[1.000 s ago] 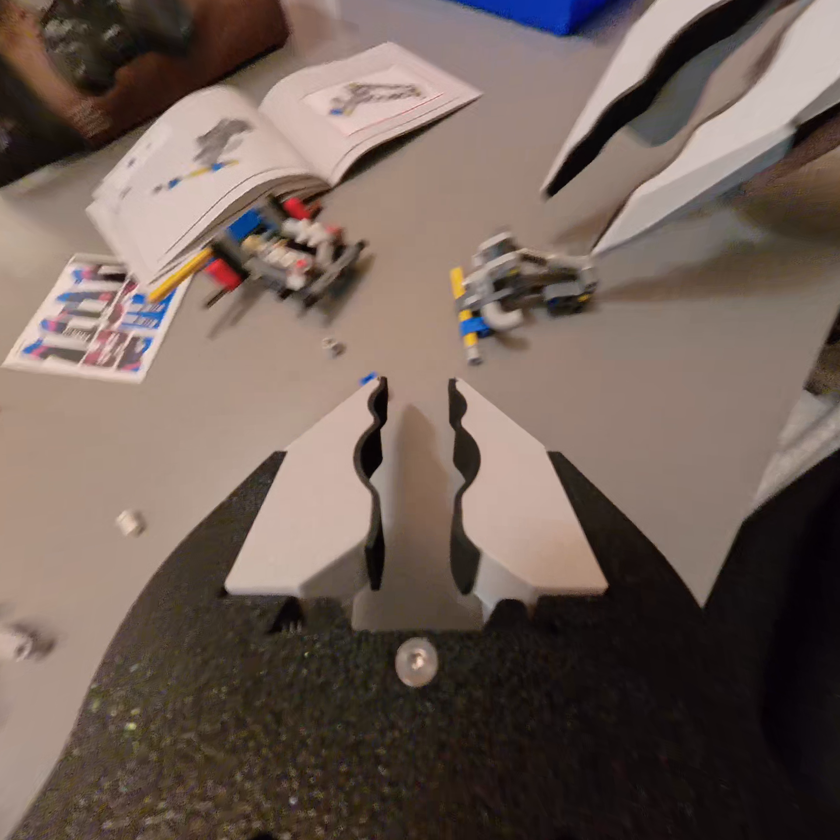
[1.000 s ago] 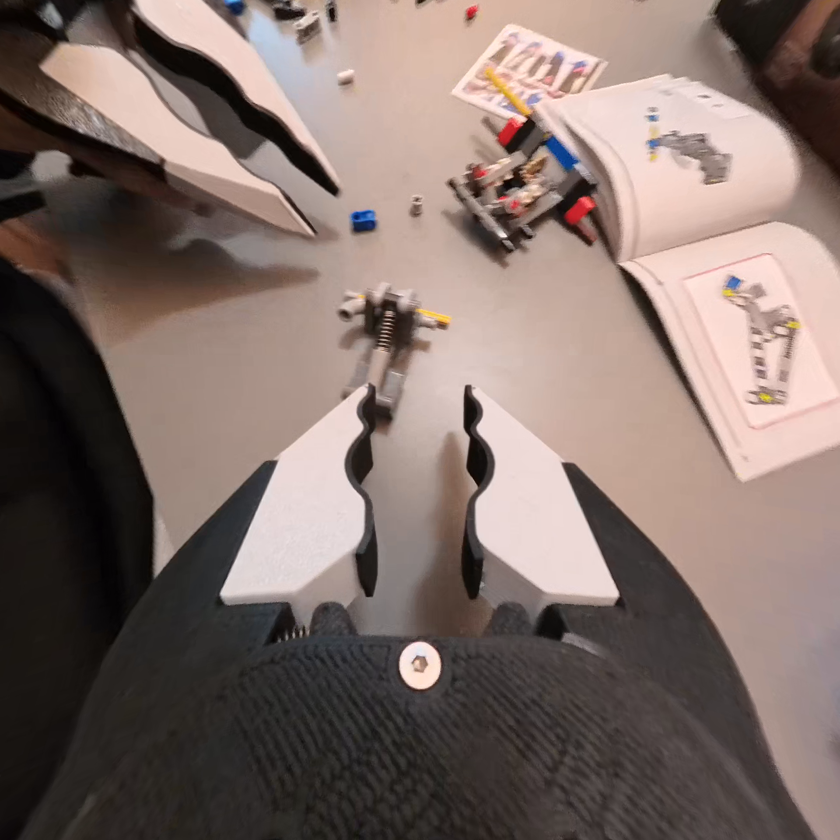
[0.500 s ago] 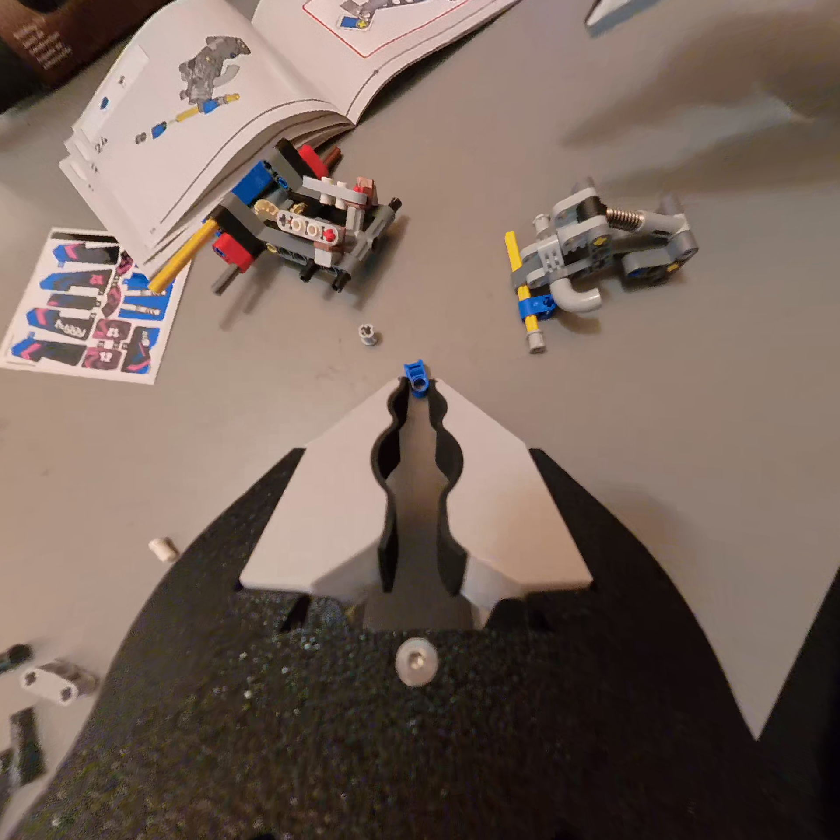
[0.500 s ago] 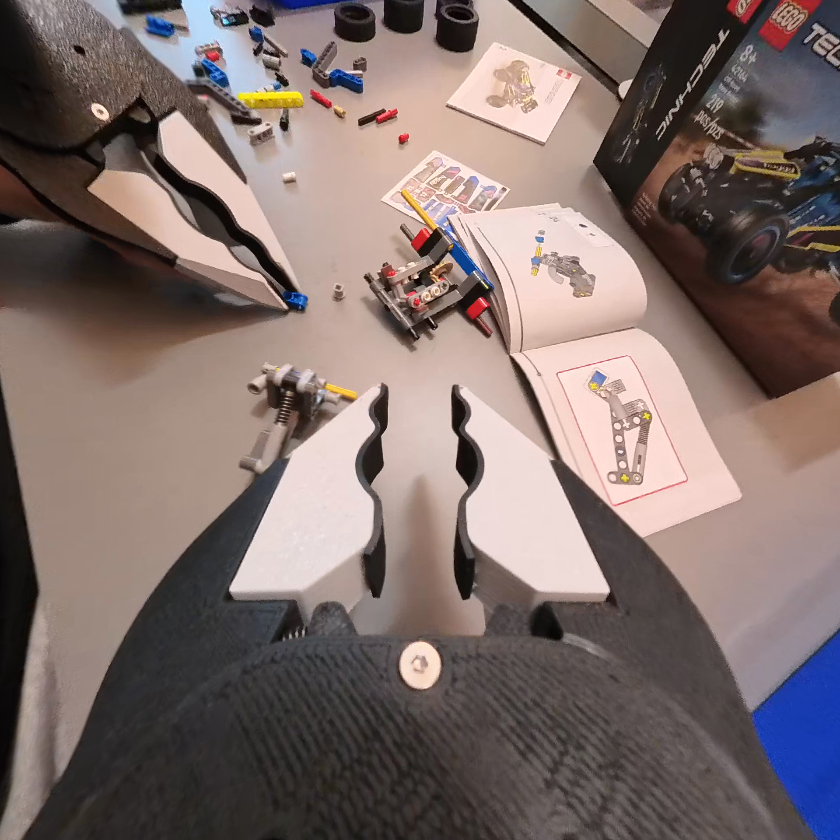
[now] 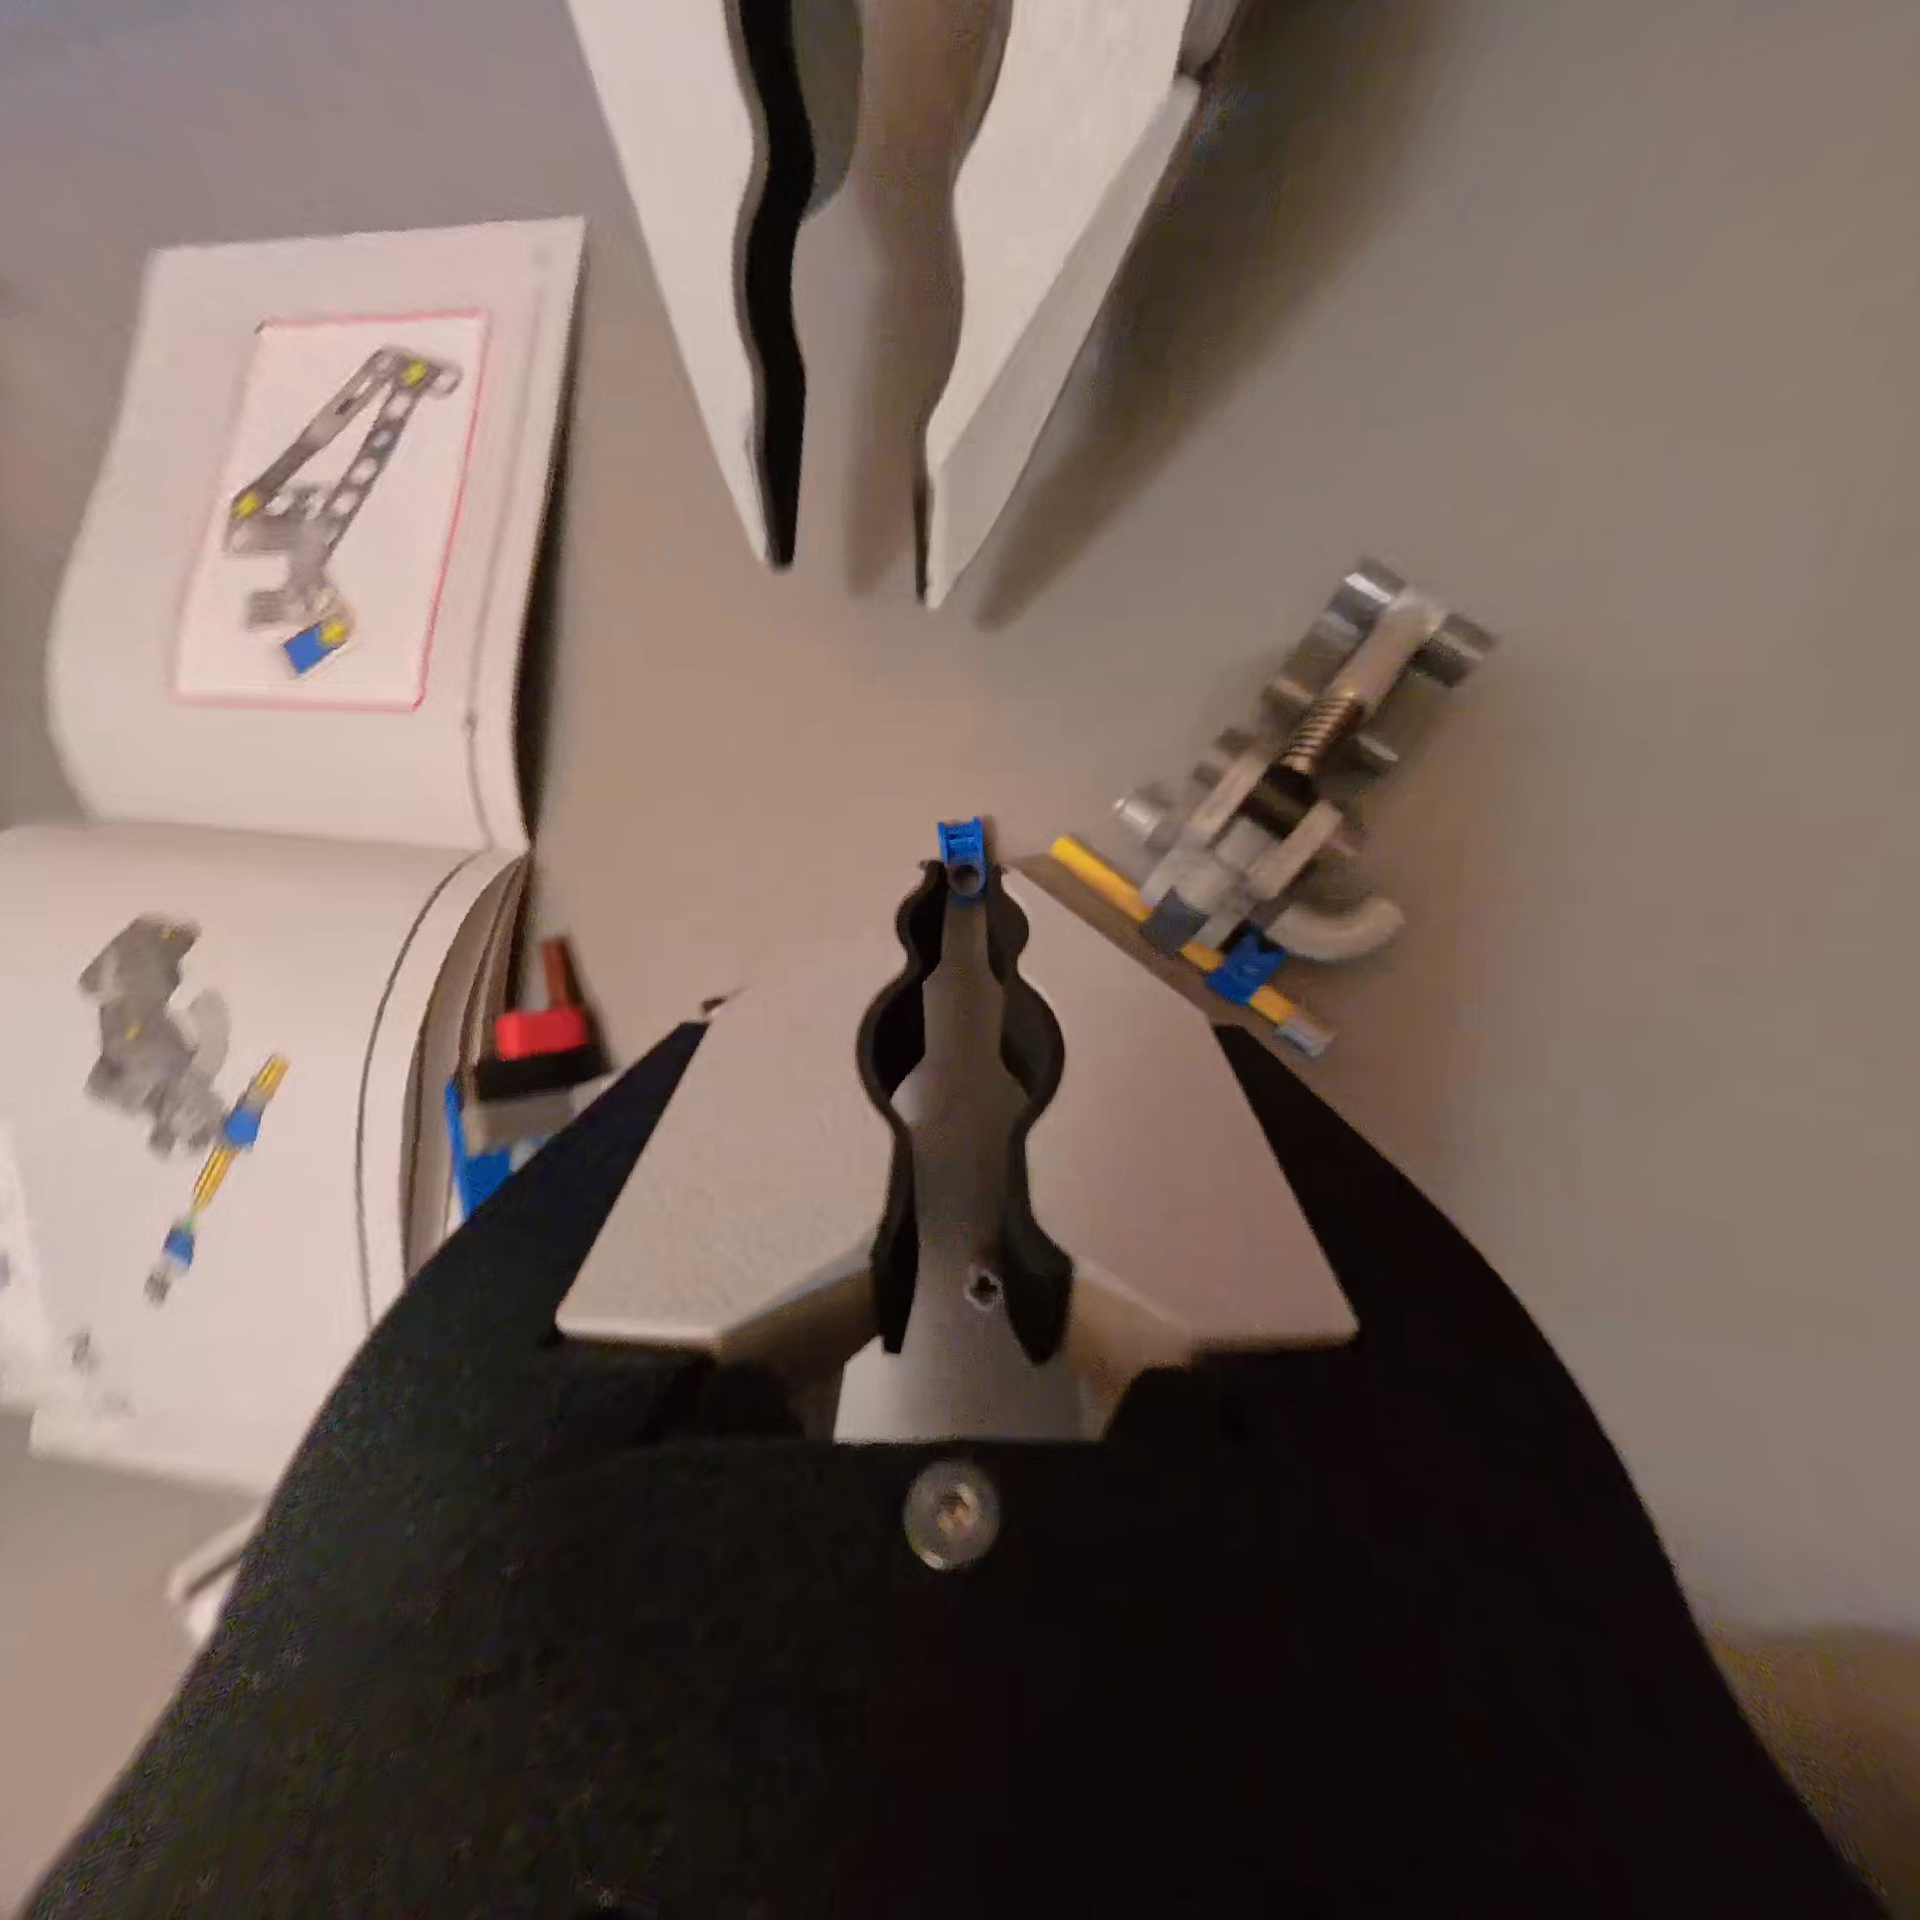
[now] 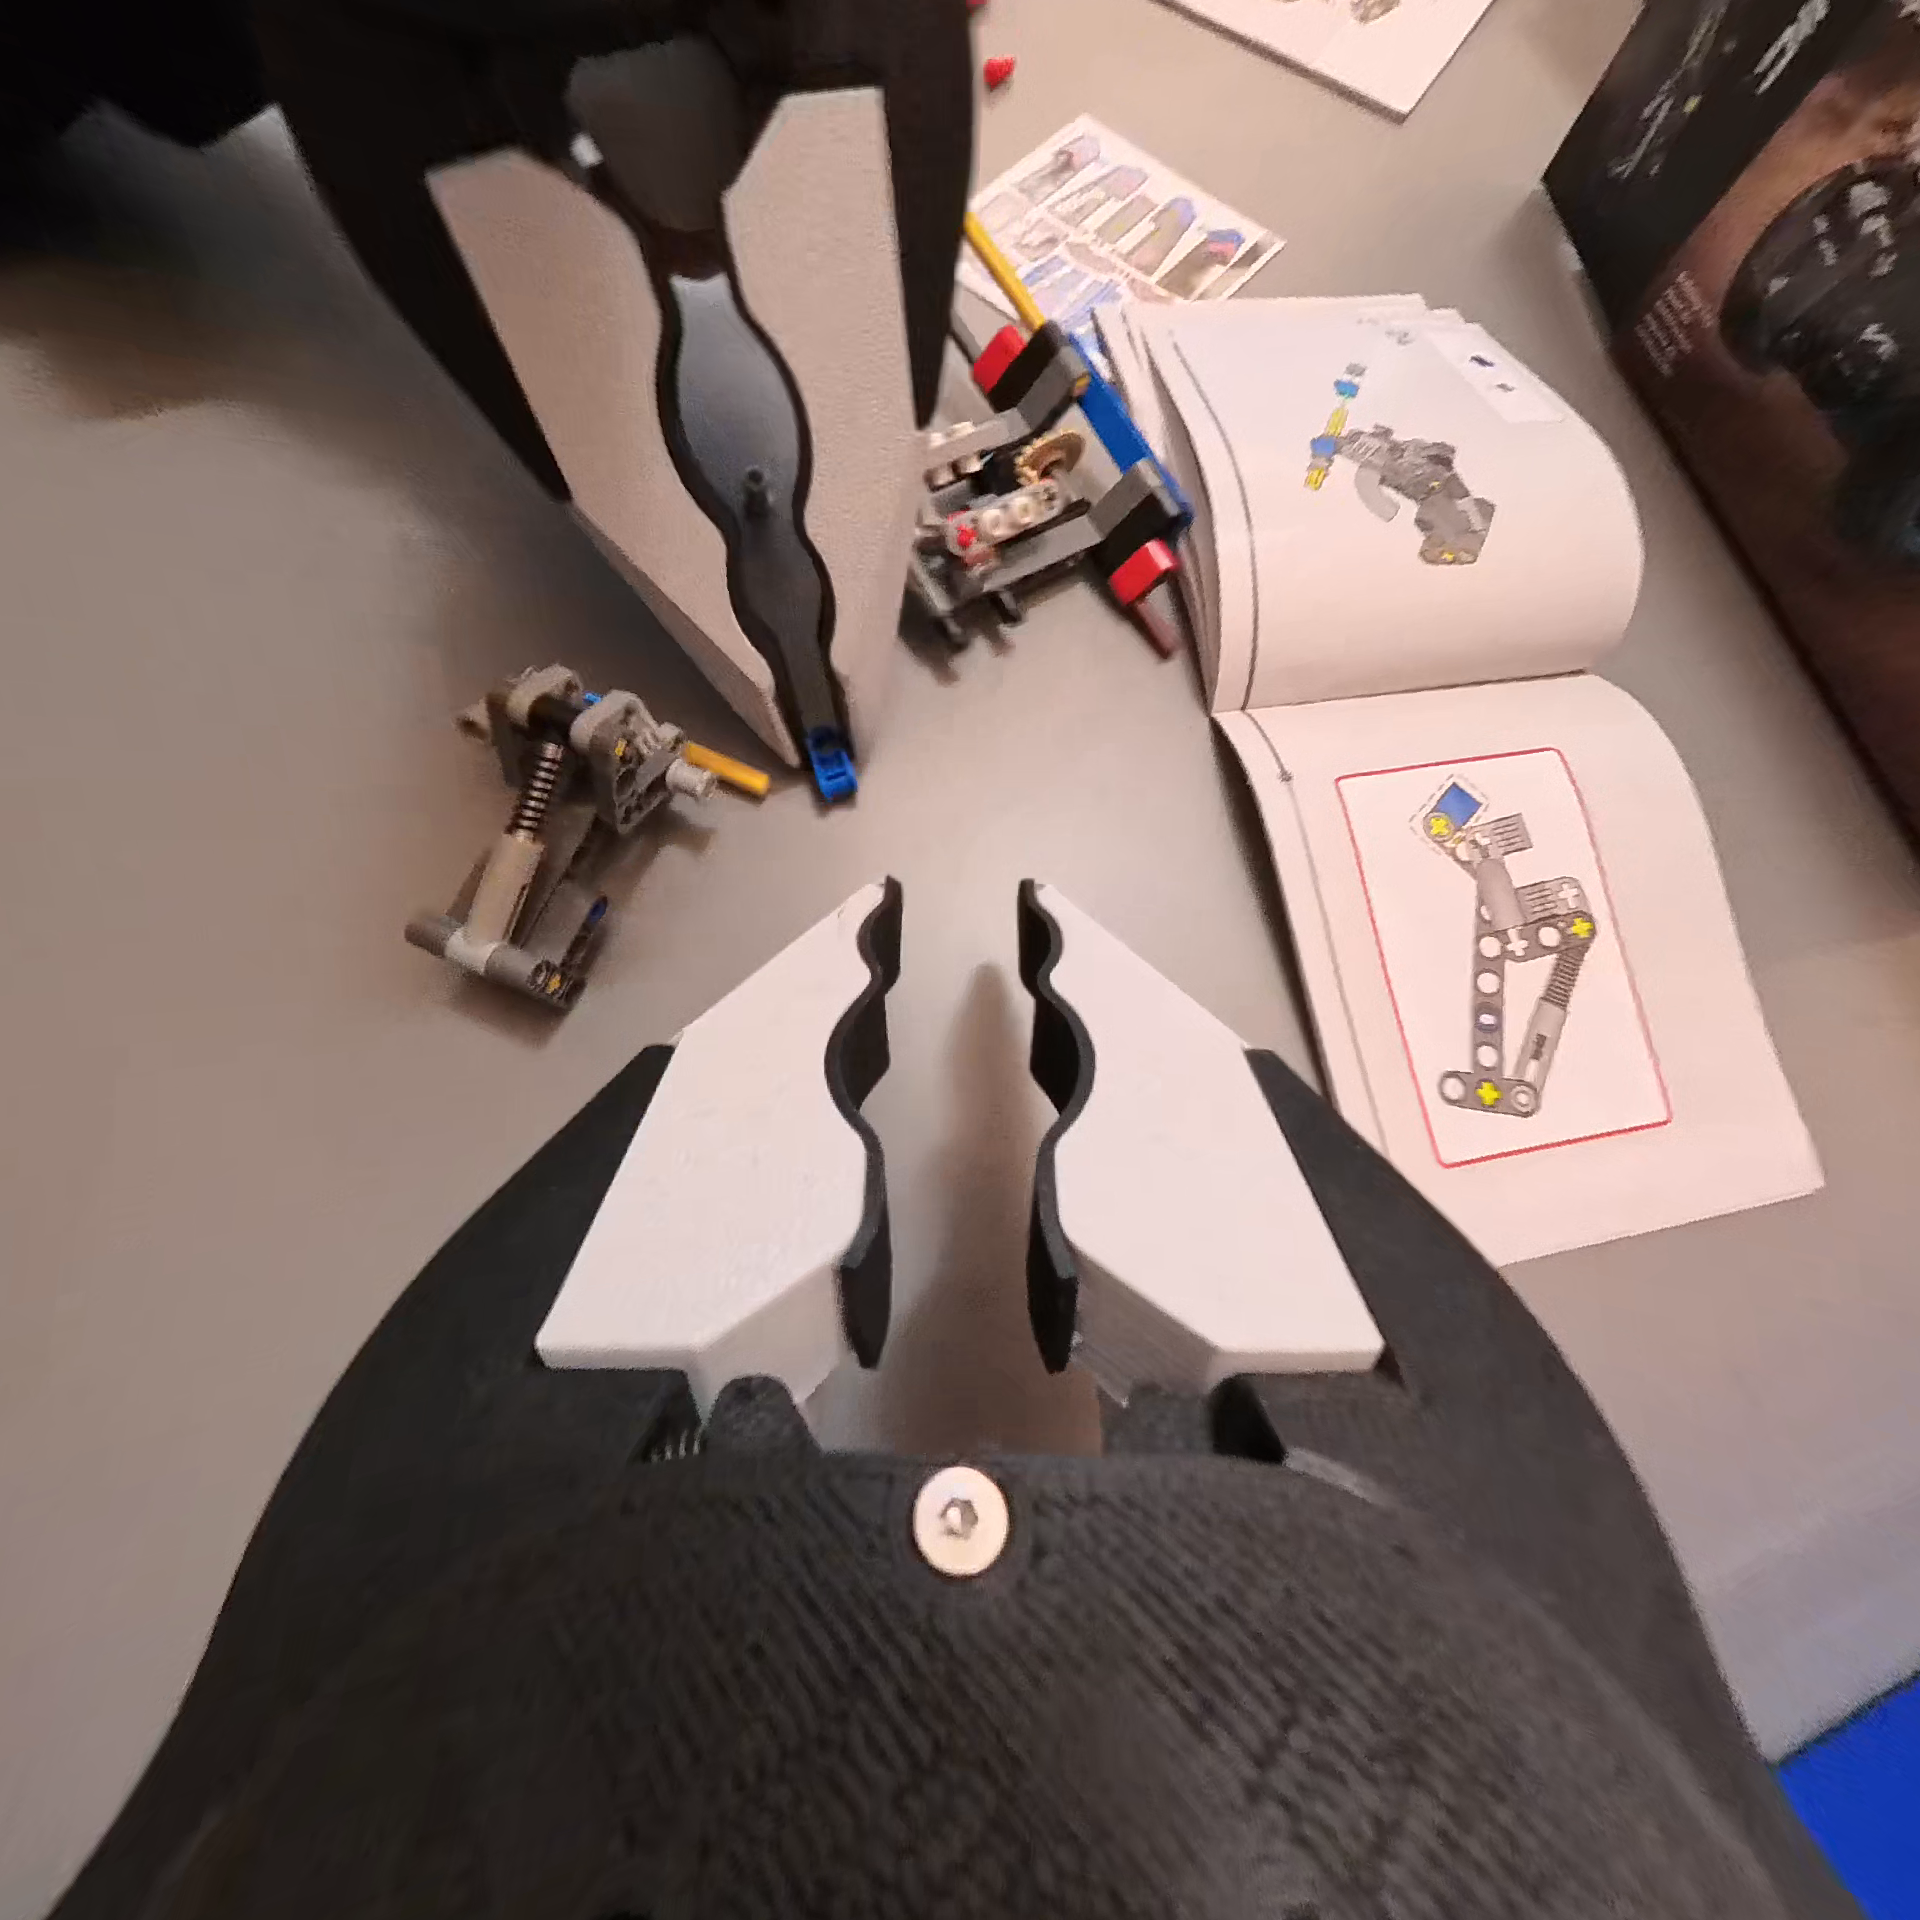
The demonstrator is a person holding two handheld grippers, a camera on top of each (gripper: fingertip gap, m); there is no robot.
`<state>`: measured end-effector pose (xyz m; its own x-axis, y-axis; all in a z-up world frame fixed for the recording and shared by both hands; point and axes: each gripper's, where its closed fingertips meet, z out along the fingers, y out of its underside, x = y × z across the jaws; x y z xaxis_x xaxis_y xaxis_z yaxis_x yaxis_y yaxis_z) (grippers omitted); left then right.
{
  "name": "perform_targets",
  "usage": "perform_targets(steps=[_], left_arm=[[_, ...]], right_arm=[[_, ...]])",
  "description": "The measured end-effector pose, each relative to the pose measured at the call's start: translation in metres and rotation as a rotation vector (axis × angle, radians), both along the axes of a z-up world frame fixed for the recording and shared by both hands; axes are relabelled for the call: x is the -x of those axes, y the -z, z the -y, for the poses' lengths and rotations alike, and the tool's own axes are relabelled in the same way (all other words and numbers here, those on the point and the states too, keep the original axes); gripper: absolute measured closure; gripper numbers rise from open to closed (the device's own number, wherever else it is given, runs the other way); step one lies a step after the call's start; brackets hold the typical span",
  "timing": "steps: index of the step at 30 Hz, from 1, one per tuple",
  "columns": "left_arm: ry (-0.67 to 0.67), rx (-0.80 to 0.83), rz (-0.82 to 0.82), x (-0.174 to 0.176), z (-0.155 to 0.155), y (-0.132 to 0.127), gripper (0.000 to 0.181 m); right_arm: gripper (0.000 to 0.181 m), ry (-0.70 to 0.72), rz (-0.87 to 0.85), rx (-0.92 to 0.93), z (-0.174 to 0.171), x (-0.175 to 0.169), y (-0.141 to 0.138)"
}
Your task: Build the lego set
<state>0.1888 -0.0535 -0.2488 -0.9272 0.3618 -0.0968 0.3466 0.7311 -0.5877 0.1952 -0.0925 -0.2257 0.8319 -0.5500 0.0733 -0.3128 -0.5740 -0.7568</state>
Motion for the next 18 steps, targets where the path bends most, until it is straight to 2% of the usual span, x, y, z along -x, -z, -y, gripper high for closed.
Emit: perform_targets(steps=[2, 4, 7, 12, 16, 18], left_arm=[[0.111, -0.003, -0.068, 0.009, 0.003, -0.002, 0.177], [0.156, -0.044, -0.100, 0.011, 0.002, 0.000, 0.177], [0.198, -0.043, -0.055, 0.009, 0.006, 0.002, 0.173], [0.188, 0.002, 0.017, 0.009, 0.006, -0.006, 0.171], [0.130, 0.057, 0.033, 0.007, 0.002, -0.020, 0.172], [0.076, 0.036, 0.036, 0.003, -0.002, -0.019, 0.172]], right_arm=[[0.164, -0.034, -0.015, -0.006, -0.003, 0.003, 0.004], [0.167, -0.070, -0.018, -0.013, -0.008, 0.006, 0.006], [0.166, -0.108, -0.038, -0.006, -0.013, 0.009, 0.012], [0.163, -0.152, -0.020, -0.013, -0.023, 0.010, 0.014], [0.162, -0.192, 0.015, 0.001, -0.031, 0.010, 0.014], [0.161, -0.219, 0.012, 0.021, -0.034, 0.012, 0.017]])
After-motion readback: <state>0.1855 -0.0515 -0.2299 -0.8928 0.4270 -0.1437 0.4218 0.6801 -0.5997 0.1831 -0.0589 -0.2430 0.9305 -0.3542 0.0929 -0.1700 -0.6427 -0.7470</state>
